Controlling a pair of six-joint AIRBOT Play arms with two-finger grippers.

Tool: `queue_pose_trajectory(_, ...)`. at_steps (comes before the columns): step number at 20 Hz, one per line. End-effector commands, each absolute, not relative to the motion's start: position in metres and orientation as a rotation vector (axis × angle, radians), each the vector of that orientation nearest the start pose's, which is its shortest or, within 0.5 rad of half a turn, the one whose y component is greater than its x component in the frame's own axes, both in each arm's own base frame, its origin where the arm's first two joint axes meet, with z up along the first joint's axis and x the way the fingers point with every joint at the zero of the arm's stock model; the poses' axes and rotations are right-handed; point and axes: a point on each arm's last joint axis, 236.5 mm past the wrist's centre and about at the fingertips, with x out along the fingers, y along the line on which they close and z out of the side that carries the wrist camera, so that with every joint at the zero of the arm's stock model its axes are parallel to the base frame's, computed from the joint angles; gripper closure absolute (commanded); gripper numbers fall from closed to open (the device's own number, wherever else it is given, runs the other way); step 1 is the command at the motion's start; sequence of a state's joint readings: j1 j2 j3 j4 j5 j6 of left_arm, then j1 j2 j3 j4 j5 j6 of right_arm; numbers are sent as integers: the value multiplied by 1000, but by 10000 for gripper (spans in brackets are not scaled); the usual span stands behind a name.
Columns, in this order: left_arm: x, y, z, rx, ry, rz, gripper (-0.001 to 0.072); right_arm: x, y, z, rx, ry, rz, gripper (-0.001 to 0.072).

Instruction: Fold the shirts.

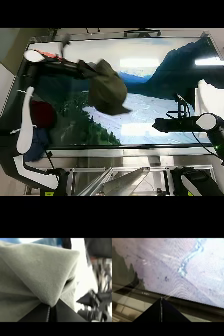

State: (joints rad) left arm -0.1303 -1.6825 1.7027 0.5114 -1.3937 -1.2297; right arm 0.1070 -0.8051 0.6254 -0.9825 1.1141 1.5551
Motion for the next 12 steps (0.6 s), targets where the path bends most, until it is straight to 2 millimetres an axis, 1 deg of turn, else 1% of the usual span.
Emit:
queue_pose_trajectory(1, 391, -322, 72, -401, 1221, -1025, 701, 242, 145, 7, 483, 1283, 384, 694)
queue_pose_trajectory(2, 387, -328, 58, -373, 1230, -1004, 634, 241, 145, 7, 481, 1287, 385, 694)
queue_pose_trajectory(3, 386, -329, 47, -333, 1232, -981, 340, 240, 145, 6, 481, 1293, 387, 694)
queue_pose_trajectory(4, 388, -327, 41, -293, 1231, -965, 24, 241, 145, 7, 481, 1287, 386, 693)
queue_pose_trajectory(5, 390, -322, 42, -275, 1234, -951, -8, 246, 144, 8, 472, 1265, 388, 693)
queue_pose_trajectory(7, 396, -300, 55, -232, 1249, -938, -8, 260, 136, 16, 430, 1197, 400, 680)
queue_pose_trajectory(8, 398, -282, 61, -229, 1289, -902, -8, 270, 129, 24, 425, 1167, 390, 554)
queue_pose_trajectory(9, 397, -259, 64, -228, 1351, -848, -8, 282, 120, 31, 408, 1135, 386, 422)
queue_pose_trajectory(10, 392, -238, 62, -224, 1416, -795, -7, 297, 111, 38, 380, 1105, 386, 412)
queue_pose_trajectory(11, 384, -222, 57, -229, 1487, -760, -8, 313, 102, 43, 349, 1085, 392, 412)
queue_pose_trajectory(12, 367, -212, 48, -252, 1569, -741, -8, 328, 97, 43, 320, 1081, 401, 381)
